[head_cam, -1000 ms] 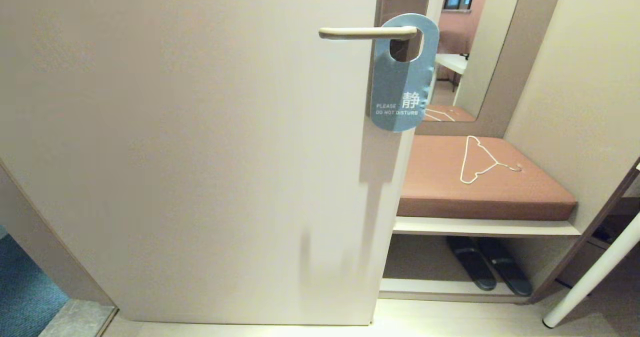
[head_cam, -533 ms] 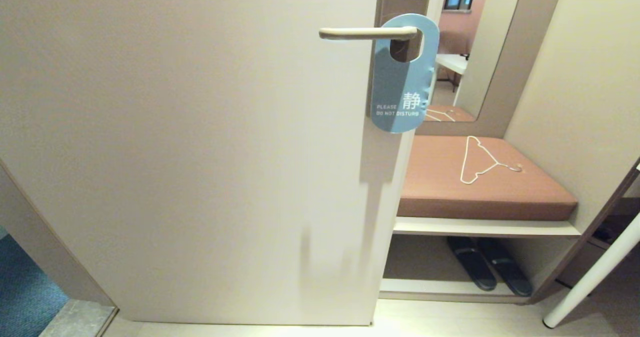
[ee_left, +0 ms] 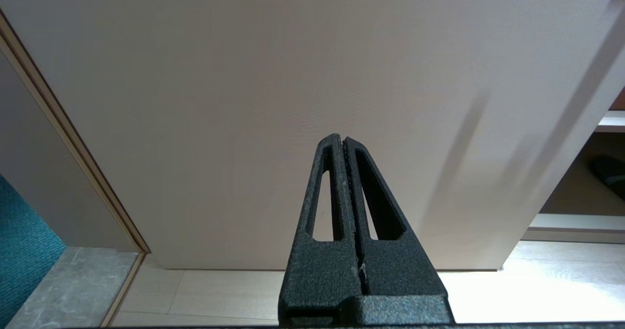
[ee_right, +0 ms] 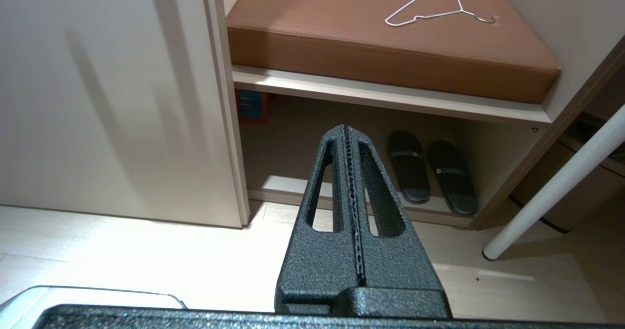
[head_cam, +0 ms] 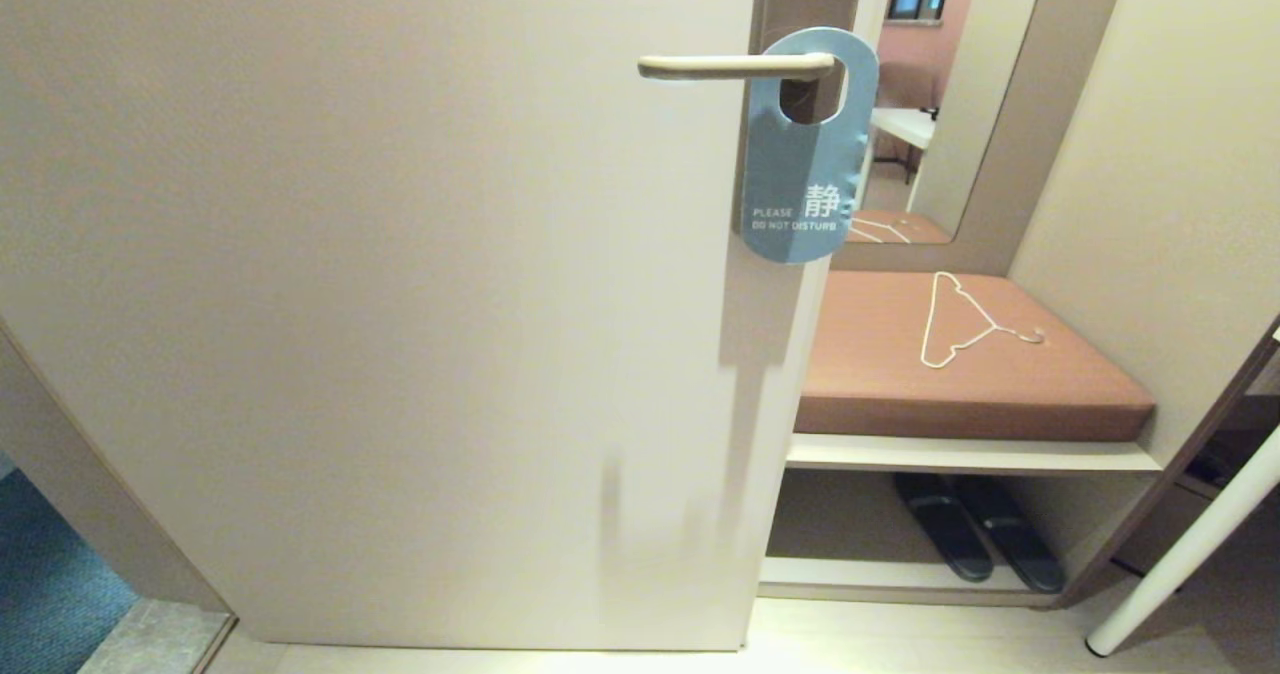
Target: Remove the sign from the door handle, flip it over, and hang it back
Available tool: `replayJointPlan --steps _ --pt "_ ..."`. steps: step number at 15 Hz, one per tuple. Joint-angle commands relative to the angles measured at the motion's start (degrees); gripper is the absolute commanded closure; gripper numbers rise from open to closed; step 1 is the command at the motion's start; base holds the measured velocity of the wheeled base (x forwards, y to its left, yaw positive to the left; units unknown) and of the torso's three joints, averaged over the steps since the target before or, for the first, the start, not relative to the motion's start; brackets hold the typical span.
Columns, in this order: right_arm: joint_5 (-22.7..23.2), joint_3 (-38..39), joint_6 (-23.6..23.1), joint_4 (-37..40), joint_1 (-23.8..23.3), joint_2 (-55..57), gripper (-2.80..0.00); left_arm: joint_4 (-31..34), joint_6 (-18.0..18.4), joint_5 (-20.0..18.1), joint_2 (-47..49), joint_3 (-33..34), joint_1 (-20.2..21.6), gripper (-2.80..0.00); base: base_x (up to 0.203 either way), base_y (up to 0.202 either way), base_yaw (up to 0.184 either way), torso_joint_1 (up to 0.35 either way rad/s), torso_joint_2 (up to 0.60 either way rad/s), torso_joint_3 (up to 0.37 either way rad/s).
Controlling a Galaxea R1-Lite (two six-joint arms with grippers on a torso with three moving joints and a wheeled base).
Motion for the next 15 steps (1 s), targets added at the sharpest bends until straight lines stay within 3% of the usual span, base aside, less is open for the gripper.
replayJointPlan --steps 1,15 --pt "0.0 0.0 0.0 0.0 0.0 0.0 0.00 0.0 0.0 0.0 0.1 0.0 0.0 0.00 0.000 0.000 0.000 0.000 0.00 0.000" --pt "0.1 0.0 0.2 0.0 0.0 0.0 0.00 -0.1 0.0 0.0 0.1 -0.1 0.0 0.00 0.000 0.000 0.000 0.000 0.00 0.000"
